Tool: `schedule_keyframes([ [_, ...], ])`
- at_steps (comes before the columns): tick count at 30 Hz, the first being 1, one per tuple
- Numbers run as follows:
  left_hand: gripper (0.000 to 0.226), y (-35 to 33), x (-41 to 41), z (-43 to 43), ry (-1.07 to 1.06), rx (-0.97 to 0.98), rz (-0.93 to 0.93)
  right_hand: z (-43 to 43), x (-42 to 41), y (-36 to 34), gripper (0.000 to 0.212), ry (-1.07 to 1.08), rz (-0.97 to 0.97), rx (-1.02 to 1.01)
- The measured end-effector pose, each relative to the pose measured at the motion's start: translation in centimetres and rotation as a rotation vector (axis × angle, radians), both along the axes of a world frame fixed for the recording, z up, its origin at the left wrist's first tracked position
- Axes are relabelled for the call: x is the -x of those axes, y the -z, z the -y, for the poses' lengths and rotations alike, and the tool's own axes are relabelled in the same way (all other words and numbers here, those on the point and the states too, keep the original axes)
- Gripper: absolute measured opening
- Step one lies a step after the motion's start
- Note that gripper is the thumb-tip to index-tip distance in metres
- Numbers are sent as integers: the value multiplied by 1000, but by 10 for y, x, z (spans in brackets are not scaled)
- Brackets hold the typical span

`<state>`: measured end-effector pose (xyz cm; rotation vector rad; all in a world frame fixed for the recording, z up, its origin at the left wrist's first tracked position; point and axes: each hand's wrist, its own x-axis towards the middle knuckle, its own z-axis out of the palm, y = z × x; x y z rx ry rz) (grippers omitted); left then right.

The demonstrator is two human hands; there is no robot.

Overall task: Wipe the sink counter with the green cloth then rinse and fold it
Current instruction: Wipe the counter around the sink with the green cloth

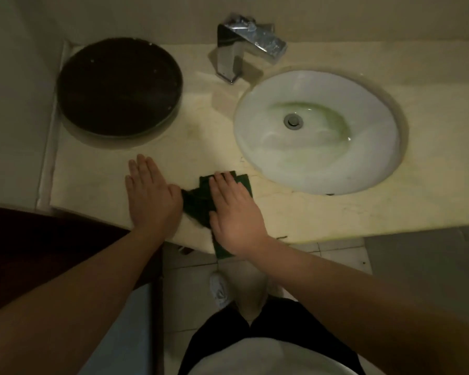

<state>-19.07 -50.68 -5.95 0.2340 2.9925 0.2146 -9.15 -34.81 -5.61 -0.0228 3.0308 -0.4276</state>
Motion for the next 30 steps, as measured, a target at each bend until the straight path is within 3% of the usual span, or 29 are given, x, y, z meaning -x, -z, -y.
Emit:
schedule_keyframes([
  [8,81,-2,-66,-109,151,-21,70,-87,-41,-3,64,251,-3,-33],
  [13,81,7,-68,-108,164,7,45,-136,-60,1,60,358,-43,-23],
  [19,82,4,-70,-118,110,-15,20,-209,-71,1,24,435,-231,-32],
  [25,78,-7,-75,-171,174,-38,21,-253,-59,-3,33,385,-134,-3],
  [30,76,-11,-74,-249,266,-86,35,-348,-63,-3,30,200,-85,35],
])
